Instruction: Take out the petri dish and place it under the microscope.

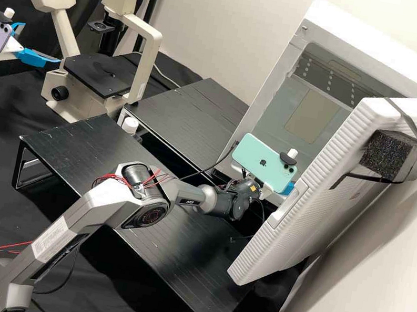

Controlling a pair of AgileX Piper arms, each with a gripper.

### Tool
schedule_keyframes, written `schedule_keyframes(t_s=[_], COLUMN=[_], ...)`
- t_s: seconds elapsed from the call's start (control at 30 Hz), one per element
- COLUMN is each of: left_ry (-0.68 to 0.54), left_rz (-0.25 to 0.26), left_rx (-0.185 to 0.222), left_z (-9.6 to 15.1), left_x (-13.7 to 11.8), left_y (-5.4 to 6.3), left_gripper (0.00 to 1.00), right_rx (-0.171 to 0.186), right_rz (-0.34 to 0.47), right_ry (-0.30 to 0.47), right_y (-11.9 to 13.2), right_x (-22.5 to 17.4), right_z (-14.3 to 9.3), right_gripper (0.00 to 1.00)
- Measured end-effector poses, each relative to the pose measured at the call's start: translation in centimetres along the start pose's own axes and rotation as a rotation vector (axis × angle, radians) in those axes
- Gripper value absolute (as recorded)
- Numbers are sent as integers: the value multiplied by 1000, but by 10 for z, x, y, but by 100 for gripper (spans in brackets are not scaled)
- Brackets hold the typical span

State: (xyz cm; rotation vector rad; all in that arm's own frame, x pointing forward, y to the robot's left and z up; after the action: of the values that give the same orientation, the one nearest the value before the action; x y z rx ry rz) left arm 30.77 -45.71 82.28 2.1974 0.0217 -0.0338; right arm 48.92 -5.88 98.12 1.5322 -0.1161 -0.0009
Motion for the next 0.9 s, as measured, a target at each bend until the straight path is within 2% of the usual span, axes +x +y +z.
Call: schedule_keyframes(t_s=[0.9], left_ry=[0], left_rz=[0], left_rx=[0], left_z=[0], left_x=[0], left_y=[0], left_gripper=[100], right_rx=[0], right_rz=[-8], right_ry=[-15], right_y=[-3], right_x=[3], right_z=[1], right_gripper=[0])
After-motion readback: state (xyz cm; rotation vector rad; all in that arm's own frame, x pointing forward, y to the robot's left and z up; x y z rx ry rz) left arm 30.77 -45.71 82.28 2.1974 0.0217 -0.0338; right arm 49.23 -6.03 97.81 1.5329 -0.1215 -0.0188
